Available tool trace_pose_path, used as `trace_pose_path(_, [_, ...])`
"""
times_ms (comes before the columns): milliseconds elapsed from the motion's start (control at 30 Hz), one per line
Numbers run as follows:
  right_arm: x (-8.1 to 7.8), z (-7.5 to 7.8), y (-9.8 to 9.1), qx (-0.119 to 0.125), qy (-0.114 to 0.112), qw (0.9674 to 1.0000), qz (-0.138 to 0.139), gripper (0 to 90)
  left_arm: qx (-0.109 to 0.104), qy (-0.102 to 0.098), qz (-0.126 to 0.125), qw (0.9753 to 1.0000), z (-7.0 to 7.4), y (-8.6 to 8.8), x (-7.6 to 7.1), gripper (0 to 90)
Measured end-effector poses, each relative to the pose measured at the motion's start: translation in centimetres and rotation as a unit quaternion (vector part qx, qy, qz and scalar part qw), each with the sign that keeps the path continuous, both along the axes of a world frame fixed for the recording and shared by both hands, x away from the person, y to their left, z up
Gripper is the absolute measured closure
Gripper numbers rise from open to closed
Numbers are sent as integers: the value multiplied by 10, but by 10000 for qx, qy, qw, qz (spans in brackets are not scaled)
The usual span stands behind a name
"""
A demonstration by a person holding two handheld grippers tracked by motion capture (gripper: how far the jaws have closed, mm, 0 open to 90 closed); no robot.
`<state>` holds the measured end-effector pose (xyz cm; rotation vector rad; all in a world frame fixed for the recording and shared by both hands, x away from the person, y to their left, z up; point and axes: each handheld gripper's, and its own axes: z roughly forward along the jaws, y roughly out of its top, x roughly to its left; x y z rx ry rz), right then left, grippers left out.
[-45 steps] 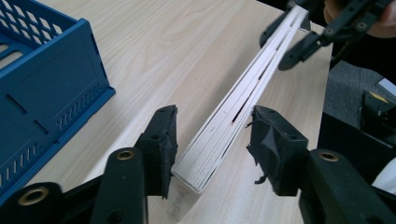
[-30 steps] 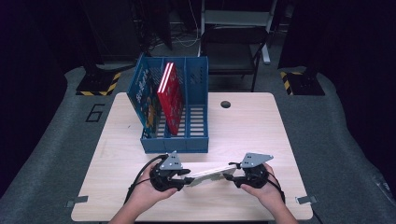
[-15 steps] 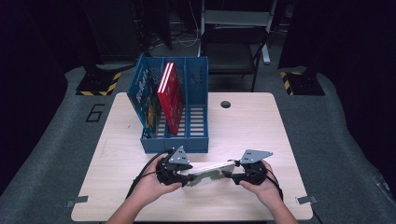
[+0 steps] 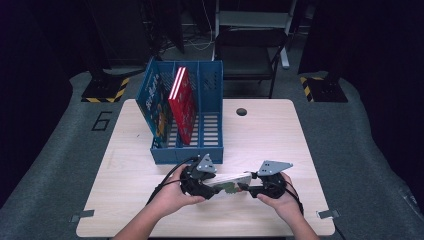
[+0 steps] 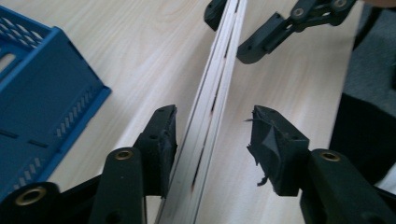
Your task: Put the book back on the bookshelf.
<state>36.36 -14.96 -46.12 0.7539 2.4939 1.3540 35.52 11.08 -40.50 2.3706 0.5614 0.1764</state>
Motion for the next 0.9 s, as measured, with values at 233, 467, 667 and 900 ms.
trace_pose_path(233, [0,0,0,18,1,10000,-9,506,207,0,-185,9996,0,-2,4,569])
trace_pose_path(467, [0,-1,0,51,33,10000,-54,506,423,24,-199,9989,2,-5,8,641])
trace_pose_path(667, [0,-1,-1,81,19,10000,-46,505,555,179,-155,9982,3,-11,11,652])
trace_pose_path(900, [0,-2,0,103,-5,9999,-67,505,828,109,-269,9961,2,-24,12,660])
